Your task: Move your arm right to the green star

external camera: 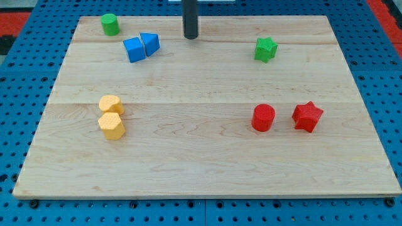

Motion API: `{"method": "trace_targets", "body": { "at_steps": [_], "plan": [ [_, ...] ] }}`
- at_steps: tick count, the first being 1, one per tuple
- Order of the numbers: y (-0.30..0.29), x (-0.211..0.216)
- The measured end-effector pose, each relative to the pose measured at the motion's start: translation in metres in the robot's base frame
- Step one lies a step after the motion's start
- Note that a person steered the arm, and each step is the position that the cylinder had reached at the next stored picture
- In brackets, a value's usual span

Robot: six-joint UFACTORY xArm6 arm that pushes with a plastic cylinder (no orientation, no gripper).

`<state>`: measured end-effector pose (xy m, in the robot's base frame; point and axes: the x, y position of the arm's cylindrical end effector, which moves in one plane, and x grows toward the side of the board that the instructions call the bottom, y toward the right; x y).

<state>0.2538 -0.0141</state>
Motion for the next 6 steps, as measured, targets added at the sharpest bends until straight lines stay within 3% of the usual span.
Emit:
{"method": "trace_targets", "body": {
  "at_steps": [1,2,4,6],
  "plan": [
    [0.0,0.013],
    [0.005,0.057],
    [0.097,0.145],
    [0.157,0.141]
  ]
}}
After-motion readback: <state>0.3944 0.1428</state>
